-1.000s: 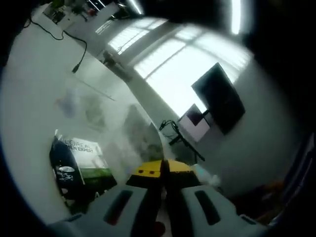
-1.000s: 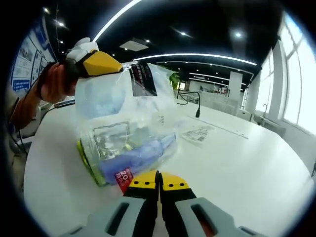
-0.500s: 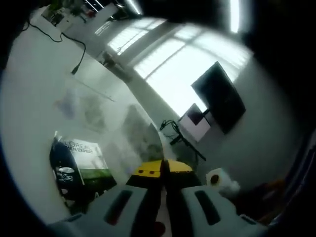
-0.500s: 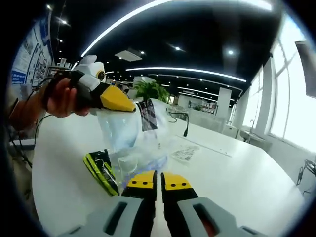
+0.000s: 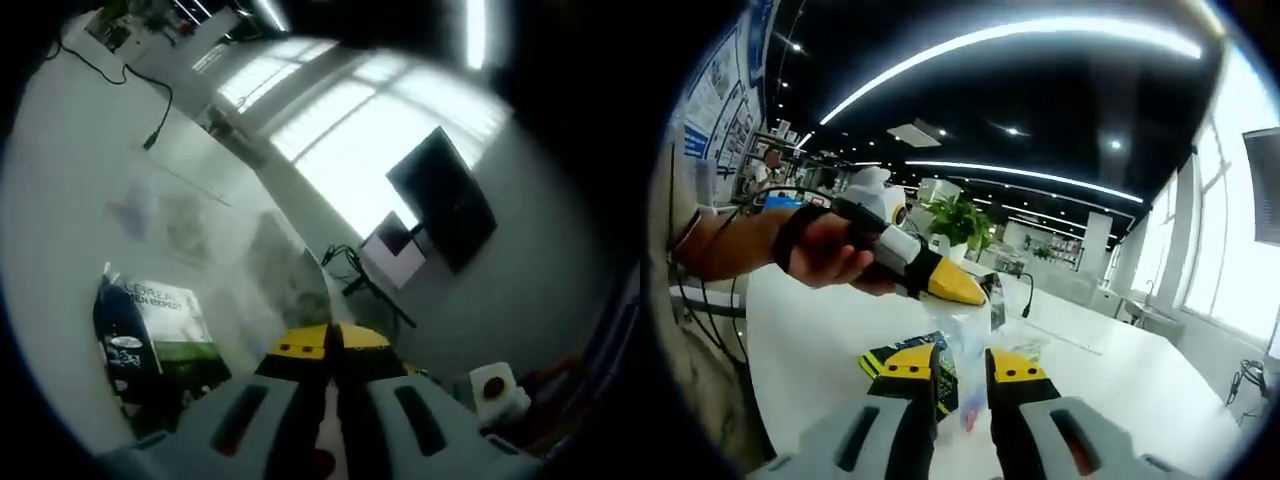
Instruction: Clip sheet goods on table flip sheet goods clip sheet goods scan sheet goods put sheet goods back to table
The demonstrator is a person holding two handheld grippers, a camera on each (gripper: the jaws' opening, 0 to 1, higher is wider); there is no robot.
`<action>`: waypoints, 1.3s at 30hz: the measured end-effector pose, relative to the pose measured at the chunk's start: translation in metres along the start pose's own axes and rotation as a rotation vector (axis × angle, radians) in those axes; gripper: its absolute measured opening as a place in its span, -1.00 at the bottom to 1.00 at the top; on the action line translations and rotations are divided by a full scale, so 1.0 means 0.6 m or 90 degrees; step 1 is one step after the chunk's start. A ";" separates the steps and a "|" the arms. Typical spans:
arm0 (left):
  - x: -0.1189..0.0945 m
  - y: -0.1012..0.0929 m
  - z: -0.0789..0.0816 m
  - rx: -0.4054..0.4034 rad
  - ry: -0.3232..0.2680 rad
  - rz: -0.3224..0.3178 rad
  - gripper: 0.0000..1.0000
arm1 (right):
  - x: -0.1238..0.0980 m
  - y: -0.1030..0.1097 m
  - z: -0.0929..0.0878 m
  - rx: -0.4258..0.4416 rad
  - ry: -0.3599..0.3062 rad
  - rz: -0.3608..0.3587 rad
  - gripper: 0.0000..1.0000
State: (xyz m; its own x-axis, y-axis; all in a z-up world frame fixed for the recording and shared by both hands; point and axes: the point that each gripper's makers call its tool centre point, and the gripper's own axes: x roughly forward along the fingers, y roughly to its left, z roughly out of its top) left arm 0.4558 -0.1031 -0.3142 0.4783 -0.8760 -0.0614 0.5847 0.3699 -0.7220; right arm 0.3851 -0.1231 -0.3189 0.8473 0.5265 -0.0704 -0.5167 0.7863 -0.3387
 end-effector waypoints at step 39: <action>0.004 -0.006 0.000 0.001 -0.006 -0.001 -1.00 | 0.061 -0.031 -0.031 -0.167 0.119 -0.220 -1.00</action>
State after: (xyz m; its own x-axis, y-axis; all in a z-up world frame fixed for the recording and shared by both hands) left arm 0.4550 -0.1067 -0.3119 0.4829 -0.8740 -0.0538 0.5866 0.3685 -0.7211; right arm 0.4281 -0.1242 -0.3329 0.9843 0.1616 -0.0714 -0.1720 0.7847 -0.5956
